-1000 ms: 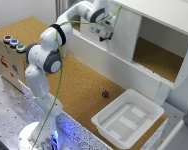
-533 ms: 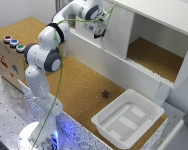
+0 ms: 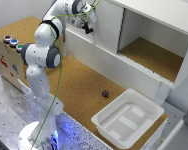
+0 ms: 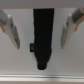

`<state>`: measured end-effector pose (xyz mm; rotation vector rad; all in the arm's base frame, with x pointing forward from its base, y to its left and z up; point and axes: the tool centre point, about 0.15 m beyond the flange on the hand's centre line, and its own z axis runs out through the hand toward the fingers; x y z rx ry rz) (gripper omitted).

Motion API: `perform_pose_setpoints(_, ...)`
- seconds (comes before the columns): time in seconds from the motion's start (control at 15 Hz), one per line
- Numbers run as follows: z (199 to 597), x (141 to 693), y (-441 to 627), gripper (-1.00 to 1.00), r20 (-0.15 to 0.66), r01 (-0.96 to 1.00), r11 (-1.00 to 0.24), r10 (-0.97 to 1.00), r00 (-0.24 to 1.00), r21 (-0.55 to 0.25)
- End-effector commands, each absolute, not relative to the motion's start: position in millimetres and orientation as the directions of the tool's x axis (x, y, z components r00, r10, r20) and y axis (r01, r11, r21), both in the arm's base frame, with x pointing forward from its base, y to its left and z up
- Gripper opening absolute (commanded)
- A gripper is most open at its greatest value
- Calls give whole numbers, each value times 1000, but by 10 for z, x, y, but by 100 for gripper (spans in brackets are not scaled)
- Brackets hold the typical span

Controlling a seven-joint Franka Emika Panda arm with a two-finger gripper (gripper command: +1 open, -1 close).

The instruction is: Grasp the door handle and move the door to the left

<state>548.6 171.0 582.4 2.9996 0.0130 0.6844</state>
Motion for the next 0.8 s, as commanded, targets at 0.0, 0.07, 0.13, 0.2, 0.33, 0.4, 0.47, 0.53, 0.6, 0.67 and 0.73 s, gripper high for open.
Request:
perform_pose_setpoints(0.0, 5926, 5361, 2139, 100, 410, -155, -983, -102, 906, 97)
perform_pose_setpoints(0.07, 5912, 5315, 2119, 100, 412, -163, -982, -111, 904, 91)
perform_pose_setpoints(0.13, 5902, 5262, 2102, 100, 408, -164, -982, -114, 906, 89)
perform_pose_setpoints(0.2, 5884, 5225, 2090, 100, 401, -165, -982, -114, 909, 97)
perform_pose_setpoints(0.33, 5886, 5145, 1999, 100, 403, -195, -974, -135, 905, 113)
perform_pose_setpoints(0.4, 5889, 5119, 1933, 100, 399, -213, -970, -149, 905, 121)
perform_pose_setpoints(0.47, 5905, 5076, 1846, 100, 397, -239, -962, -169, 902, 134)
perform_pose_setpoints(0.53, 5914, 5038, 1781, 100, 393, -261, -954, -187, 900, 145)
perform_pose_setpoints(0.6, 5915, 5006, 1735, 100, 382, -279, -948, -203, 902, 154)
perform_pose_setpoints(0.67, 5916, 4968, 1685, 100, 374, -290, -944, -215, 902, 158)
perform_pose_setpoints(0.73, 5907, 4938, 1651, 100, 367, -291, -943, -216, 905, 162)
